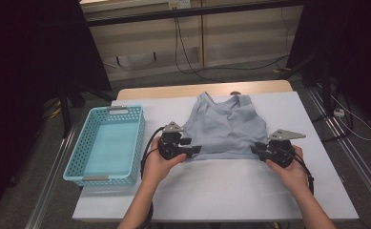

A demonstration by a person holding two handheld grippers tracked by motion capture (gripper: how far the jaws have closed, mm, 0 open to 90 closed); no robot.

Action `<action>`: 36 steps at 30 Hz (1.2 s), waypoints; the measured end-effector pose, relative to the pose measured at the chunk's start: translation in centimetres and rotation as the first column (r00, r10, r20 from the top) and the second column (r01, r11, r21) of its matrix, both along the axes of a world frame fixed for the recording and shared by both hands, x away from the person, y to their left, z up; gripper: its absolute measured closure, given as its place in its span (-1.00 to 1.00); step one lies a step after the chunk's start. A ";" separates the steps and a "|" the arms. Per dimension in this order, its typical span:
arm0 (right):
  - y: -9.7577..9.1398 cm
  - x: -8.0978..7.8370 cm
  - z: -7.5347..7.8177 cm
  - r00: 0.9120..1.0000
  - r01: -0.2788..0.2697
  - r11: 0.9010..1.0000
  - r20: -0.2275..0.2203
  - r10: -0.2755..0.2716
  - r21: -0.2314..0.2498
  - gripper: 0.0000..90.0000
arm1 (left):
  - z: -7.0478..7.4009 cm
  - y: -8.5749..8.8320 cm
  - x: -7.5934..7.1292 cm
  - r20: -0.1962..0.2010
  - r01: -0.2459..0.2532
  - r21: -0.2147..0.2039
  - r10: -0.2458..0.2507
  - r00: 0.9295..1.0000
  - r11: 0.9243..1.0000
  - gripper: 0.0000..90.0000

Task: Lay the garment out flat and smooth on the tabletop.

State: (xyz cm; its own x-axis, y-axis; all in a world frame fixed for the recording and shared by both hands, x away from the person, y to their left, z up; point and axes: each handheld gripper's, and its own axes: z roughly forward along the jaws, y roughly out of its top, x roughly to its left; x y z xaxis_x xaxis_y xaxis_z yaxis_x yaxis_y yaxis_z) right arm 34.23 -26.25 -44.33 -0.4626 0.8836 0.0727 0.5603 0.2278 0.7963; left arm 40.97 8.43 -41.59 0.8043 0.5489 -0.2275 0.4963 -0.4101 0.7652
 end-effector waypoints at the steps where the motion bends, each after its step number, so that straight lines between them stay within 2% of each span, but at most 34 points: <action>1: -0.1 0.1 -0.2 1.000 0.007 1.000 -0.010 -0.007 -0.003 0.59 | 0.0 0.0 0.0 -0.004 0.006 0.005 -0.006 1.000 1.000 0.06; 6: -0.1 0.5 -0.9 0.999 0.005 1.000 -0.034 -0.005 0.009 0.50 | -0.4 -0.6 -0.2 -0.011 0.029 0.032 -0.029 1.000 0.999 0.20; 11: 0.4 0.7 -1.6 0.999 -0.009 1.000 -0.052 0.007 -0.026 0.38 | -0.7 -1.0 -0.3 -0.008 0.040 0.052 -0.039 0.999 0.998 0.26; 14: 0.6 0.6 -1.7 0.999 -0.016 0.999 -0.041 0.014 -0.049 0.43 | -1.0 -1.0 -0.2 -0.008 0.021 0.055 -0.021 1.000 0.998 0.27; 15: 0.7 0.5 -1.7 0.999 -0.025 0.997 -0.034 0.022 -0.072 0.47 | -1.1 -1.0 -0.2 -0.015 0.022 0.051 -0.021 1.000 0.998 0.29; 16: 0.8 0.5 -1.6 0.999 -0.034 0.995 -0.032 0.031 -0.094 0.52 | -1.3 -1.0 -0.2 -0.015 0.016 0.050 -0.015 1.000 0.999 0.30; 17: 0.8 0.4 -1.5 0.999 -0.039 0.994 -0.034 0.036 -0.107 0.68 | -1.3 -1.2 -0.2 -0.016 0.018 0.053 -0.017 1.000 0.998 0.31; 19: 0.6 0.5 -1.5 0.998 -0.043 0.995 -0.044 0.039 -0.093 0.90 | -1.2 -1.4 -0.2 -0.013 0.030 0.053 -0.029 0.999 0.998 0.33; 21: 0.2 0.5 -1.5 0.998 -0.033 0.998 -0.053 0.030 -0.060 0.97 | -1.2 -1.5 -0.2 -0.010 0.026 0.048 -0.026 1.000 0.999 0.34; 24: -0.1 0.5 -1.4 0.998 -0.033 0.999 -0.064 0.030 -0.039 0.98 | -1.3 -1.4 -0.1 -0.016 0.027 0.052 -0.026 1.000 0.998 0.36; 26: -0.3 0.2 -1.0 0.998 -0.039 0.999 -0.055 0.037 -0.029 0.98 | -1.5 -1.3 0.0 -0.030 0.032 0.052 -0.031 0.999 0.998 0.41; 29: -0.6 -0.1 -0.5 0.998 -0.041 0.999 -0.043 0.040 -0.016 0.98 | -1.6 -1.4 0.2 -0.021 0.037 0.073 -0.035 0.999 0.997 0.49; 31: -0.7 -0.1 -0.6 0.998 -0.039 0.999 -0.051 0.039 -0.016 0.98 | -1.8 -1.5 0.1 -0.017 0.033 0.080 -0.032 0.999 0.996 0.55; 36: -1.0 -0.1 -0.6 0.998 -0.035 0.999 -0.059 0.034 -0.007 0.98 | -2.3 -1.2 0.1 -0.035 0.018 0.107 -0.014 0.999 0.994 0.65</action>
